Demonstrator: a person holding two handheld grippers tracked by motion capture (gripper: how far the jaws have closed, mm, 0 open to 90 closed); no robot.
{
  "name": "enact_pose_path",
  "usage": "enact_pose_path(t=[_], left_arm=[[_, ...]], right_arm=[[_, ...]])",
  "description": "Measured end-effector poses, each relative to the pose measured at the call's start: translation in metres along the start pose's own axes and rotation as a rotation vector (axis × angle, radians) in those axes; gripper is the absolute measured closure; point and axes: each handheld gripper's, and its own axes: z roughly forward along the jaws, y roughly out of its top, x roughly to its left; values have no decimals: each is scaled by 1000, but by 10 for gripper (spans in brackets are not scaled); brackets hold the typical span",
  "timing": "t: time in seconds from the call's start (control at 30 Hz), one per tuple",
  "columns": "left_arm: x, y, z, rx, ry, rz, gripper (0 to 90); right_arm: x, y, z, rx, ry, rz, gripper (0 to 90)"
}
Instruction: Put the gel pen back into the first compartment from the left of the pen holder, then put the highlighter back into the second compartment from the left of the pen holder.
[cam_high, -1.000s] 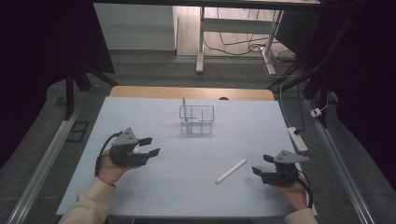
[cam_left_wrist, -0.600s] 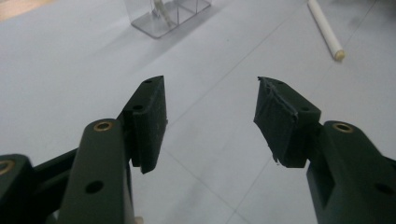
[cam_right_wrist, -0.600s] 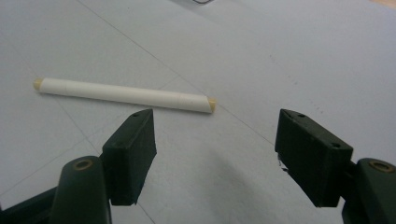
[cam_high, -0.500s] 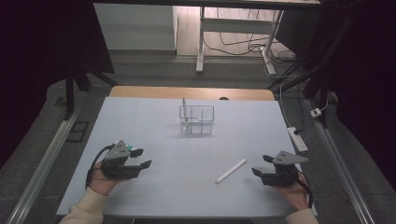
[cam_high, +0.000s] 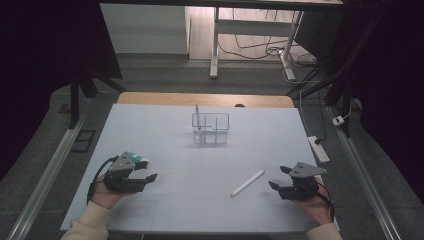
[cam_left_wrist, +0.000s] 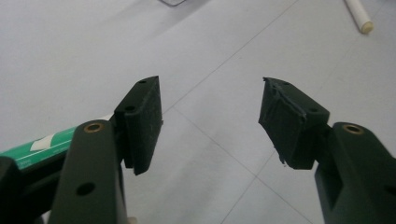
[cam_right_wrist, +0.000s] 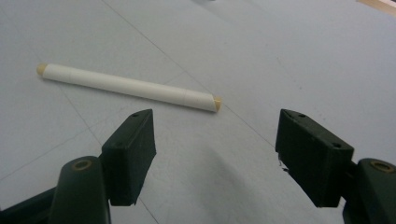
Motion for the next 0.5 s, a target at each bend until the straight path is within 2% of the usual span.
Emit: enact_pose_path(t=[0.13, 0.3, 0.5], left_arm=[[1, -1, 2, 8, 7, -7, 381], [1, -1, 3, 10, 2, -6, 378], [0, -1, 2, 4, -2, -3, 378]], right_arm=[[0, 1, 0, 8, 19, -15, 276], [-1, 5, -4, 12, 37, -11, 286], [-3, 15, -8, 13, 52, -43, 298]])
